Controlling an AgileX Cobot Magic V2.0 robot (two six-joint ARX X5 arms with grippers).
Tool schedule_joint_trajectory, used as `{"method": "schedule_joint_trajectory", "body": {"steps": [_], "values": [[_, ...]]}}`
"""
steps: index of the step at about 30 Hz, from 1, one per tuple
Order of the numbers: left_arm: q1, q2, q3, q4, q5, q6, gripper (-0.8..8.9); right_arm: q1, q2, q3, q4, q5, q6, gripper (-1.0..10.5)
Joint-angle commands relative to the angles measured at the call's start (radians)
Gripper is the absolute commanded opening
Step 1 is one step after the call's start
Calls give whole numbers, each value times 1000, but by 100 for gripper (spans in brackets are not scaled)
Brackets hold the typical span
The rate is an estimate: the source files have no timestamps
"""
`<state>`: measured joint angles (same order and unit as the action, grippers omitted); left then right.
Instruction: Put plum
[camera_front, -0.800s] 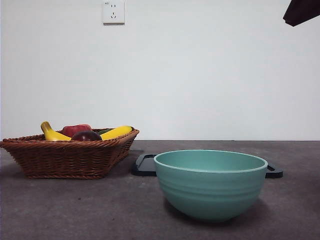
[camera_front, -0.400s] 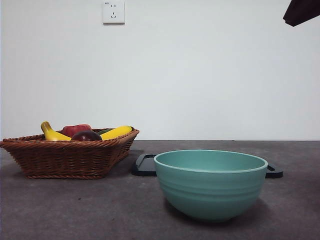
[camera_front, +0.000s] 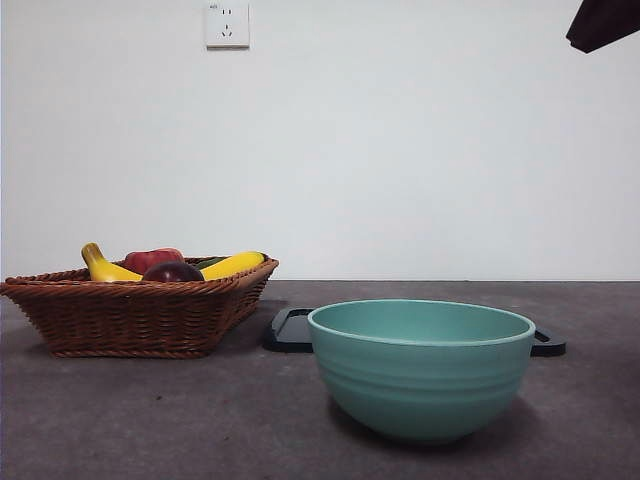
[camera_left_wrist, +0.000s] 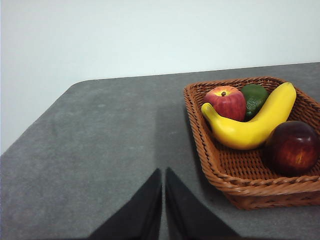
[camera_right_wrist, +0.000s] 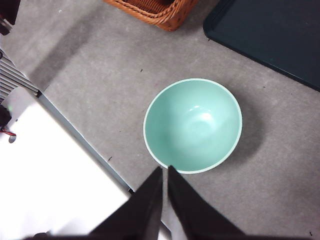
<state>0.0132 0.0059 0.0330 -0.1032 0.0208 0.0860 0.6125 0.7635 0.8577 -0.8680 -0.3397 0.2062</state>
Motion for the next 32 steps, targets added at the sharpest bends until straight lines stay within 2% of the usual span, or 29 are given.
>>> {"method": "schedule_joint_trajectory", "body": {"steps": [1, 7, 32], "values": [[3, -3, -18, -5, -6, -12, 9, 6, 6, 18, 7, 0, -12, 5], [3, -3, -22, -88, -6, -20, 9, 6, 6, 18, 7, 0, -12, 5], [3, -3, -21, -87, -6, -27, 9, 6, 6, 18, 7, 0, -12, 5]]}}
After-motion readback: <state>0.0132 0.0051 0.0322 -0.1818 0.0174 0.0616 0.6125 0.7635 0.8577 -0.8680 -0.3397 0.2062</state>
